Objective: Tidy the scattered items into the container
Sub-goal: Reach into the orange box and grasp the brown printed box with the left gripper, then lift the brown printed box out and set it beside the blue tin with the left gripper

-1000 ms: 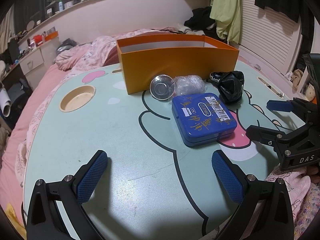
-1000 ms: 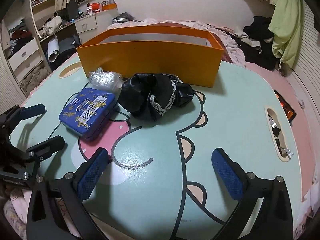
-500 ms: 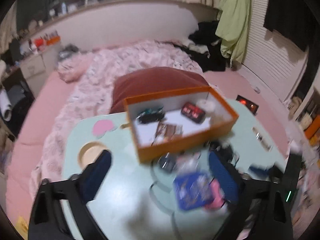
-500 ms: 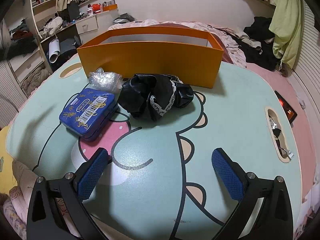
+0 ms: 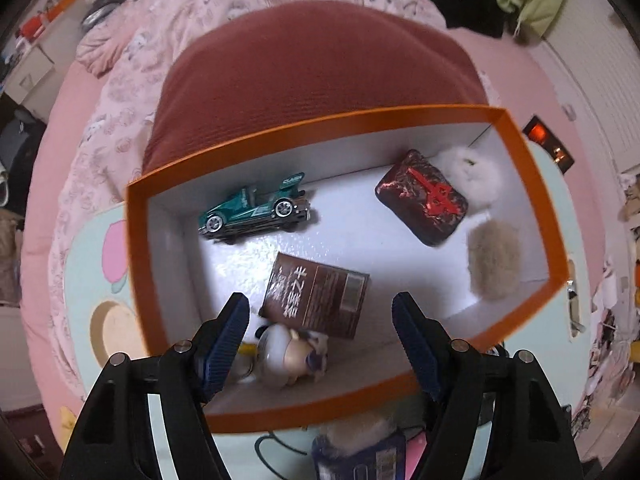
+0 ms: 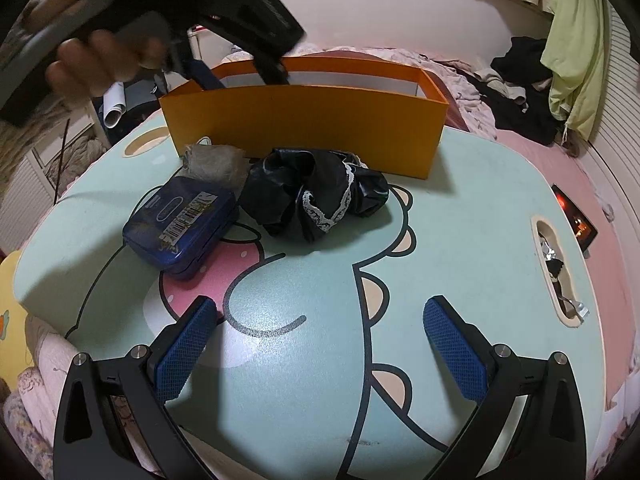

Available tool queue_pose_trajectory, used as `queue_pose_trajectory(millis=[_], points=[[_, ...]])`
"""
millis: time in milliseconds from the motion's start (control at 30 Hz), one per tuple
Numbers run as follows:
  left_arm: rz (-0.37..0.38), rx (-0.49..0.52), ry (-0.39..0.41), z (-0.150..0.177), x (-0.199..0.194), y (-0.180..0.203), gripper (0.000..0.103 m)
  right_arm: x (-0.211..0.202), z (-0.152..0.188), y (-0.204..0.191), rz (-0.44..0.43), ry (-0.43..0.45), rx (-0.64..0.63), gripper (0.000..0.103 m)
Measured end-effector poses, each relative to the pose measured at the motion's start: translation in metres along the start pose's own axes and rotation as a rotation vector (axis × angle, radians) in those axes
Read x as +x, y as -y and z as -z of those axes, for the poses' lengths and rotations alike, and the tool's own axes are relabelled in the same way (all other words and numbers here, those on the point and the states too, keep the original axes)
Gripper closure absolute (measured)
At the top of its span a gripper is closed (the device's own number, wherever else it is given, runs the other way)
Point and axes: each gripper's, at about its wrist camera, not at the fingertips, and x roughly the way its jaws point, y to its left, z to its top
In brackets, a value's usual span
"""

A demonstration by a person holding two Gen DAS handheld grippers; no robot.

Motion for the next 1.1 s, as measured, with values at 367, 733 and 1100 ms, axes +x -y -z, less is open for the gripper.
queue_pose_trajectory(millis=[367, 733, 1100], points=[[0.160, -0.040, 0.005, 0.003, 0.011, -0.017, 0.047, -0.001, 0.002, 0.002, -0.014, 0.012, -0.004, 0.000], [0.281, -0.019, 0.255, 0.033, -0.074, -0.026, 0.048, -0.001, 0.002, 0.001, -0.016, 0.013, -0.006, 0.000], [0.235, 0.019, 0.420, 0.137, -0.108, -0.056, 0.047, -0.001, 0.003, 0.001, -0.015, 0.013, -0.006, 0.000]])
